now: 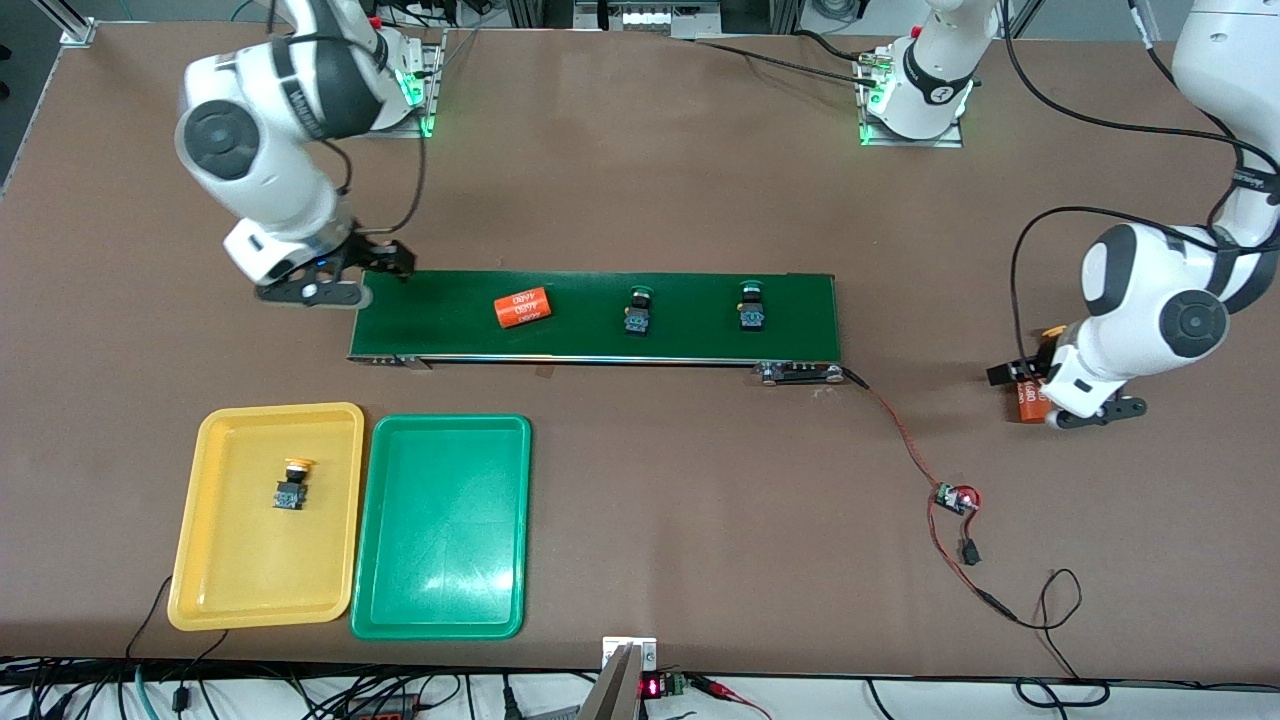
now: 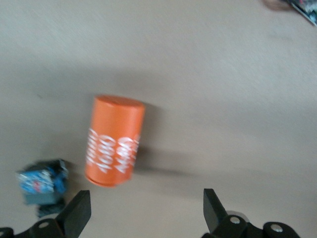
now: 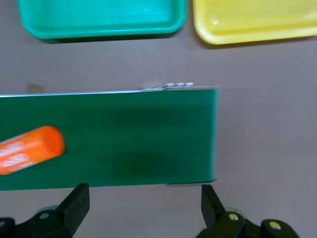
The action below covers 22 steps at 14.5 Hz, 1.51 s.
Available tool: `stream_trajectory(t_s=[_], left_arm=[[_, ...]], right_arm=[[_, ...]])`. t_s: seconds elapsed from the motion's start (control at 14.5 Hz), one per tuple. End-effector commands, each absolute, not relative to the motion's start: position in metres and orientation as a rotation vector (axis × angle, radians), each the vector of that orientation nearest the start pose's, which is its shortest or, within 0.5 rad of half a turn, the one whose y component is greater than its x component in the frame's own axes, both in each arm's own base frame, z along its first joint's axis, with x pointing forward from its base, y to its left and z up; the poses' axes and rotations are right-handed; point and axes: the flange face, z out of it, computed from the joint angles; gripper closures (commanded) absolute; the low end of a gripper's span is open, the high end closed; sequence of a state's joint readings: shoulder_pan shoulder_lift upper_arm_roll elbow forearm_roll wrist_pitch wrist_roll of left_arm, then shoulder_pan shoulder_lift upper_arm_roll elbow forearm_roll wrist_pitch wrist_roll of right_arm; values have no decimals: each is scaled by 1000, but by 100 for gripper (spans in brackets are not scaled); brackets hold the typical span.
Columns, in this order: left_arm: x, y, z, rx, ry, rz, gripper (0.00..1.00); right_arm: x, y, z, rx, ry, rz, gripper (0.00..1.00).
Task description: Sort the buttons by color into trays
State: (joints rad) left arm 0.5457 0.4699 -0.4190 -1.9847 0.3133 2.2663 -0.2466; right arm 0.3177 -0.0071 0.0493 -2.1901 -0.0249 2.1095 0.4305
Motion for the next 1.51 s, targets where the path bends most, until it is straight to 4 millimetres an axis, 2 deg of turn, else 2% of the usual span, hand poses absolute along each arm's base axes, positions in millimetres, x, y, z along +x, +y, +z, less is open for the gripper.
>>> stream_trajectory(t_s=[0.0,0.07,0.21,0.28,0.55,0.76,0.96,1.1,1.24,1.38,1.44], left_arm=[[599,106,229,-3095,-102,199,0],[604,119,224,-3106,-69,197,0],[607,128,202,-3131,20,208,0],[610,129,199,-3135,34,151,0],[612,127,198,-3137,88,116,1],[610,127,195,-3140,122,120,51],[607,133,193,-3141,174,134,92],[608,132,205,-3122,302,120,100],[608,115,228,-3086,475,126,100],[613,56,266,-3021,784,146,100],[613,7,287,-2971,954,141,100]], right_arm=[[472,238,370,-3171,108,48,0],[469,252,364,-3168,72,37,0],[465,273,355,-3151,50,-3,0],[463,282,350,-3146,47,-13,0],[465,293,335,-3118,36,-40,0],[467,301,334,-3085,53,-52,0],[474,305,323,-3083,54,-53,0],[477,307,321,-3074,52,-74,0],[479,310,318,-3068,48,-85,0],[479,316,316,-3068,39,-85,0],[481,319,317,-3066,39,-88,0]])
